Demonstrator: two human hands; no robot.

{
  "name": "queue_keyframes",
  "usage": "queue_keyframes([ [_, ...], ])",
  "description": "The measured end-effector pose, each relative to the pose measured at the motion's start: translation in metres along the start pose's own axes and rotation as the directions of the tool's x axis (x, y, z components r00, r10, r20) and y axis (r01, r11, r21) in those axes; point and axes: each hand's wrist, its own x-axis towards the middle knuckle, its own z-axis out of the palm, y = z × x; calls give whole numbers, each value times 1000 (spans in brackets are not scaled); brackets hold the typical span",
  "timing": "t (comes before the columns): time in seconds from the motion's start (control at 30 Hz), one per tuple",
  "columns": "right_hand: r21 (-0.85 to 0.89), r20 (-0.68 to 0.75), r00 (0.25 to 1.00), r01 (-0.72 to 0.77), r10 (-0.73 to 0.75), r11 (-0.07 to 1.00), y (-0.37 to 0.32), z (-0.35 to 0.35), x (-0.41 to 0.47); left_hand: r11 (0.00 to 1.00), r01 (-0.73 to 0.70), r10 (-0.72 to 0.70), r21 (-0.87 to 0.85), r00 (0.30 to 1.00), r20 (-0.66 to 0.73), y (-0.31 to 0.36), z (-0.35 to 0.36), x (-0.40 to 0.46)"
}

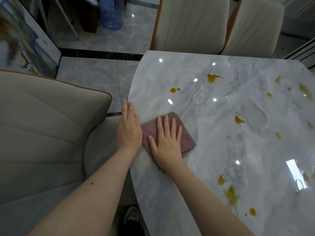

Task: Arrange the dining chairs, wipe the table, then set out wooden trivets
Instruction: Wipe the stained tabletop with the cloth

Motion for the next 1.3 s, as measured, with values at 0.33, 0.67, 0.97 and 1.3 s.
queue_keyframes([
  [0.33,32,-4,999,41,-41,999,-11,-6,90,997,57,-57,-58,998,3,-3,2,3],
  [0.67,8,91,906,415,-414,910,29,0,-30,996,37,-37,-78,999,2,-1,0,1],
  [0.97,32,46,997,56,-57,998,58,-8,4,987,-14,4,162,998,59,-3,4,3],
  [1.3,22,51,999,-1,0,1000,35,-3,-14,636,-456,340,622,890,305,11,4,17],
])
